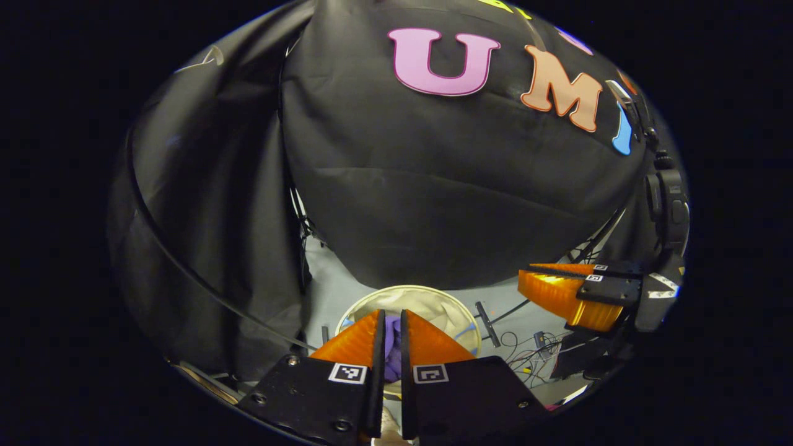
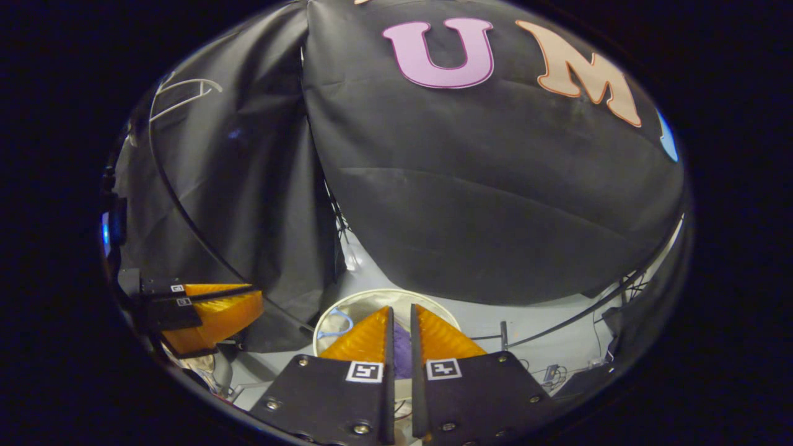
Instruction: Grasp the clothes on the hanger with both hands and then place them into the laundry hamper below.
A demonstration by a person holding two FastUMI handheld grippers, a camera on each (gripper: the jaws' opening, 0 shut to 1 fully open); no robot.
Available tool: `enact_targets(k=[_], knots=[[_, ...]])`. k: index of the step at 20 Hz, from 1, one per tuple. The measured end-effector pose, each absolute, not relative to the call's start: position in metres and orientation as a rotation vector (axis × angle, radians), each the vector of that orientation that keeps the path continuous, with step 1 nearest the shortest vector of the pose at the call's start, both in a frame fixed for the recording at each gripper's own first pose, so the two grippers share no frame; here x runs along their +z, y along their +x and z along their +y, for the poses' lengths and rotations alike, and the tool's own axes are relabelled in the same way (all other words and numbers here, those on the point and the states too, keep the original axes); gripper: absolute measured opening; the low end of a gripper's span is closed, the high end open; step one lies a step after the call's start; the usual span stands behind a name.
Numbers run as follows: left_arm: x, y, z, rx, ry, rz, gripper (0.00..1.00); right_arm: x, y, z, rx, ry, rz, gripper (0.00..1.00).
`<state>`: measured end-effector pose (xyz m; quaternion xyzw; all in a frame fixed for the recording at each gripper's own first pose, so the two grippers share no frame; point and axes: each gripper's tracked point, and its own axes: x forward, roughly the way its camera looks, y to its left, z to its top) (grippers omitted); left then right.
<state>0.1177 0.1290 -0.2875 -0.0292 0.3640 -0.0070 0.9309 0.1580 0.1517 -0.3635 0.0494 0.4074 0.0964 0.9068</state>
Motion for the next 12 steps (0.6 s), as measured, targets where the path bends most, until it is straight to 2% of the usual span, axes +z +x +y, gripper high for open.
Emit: enact_targets(k=[5, 12], knots=[[-0.260, 0.126, 0.125, -0.040, -0.037, 0.656, 0.13, -0.333, 0.166, 0.146, 0.181, 0.112, 0.759, 0.11], [-0.163, 0.146, 0.103, -0.071, -0.004, 0.418, 0.13, -0.225, 0.185, 0.125, 0.128, 0.117, 0.522, 0.11]])
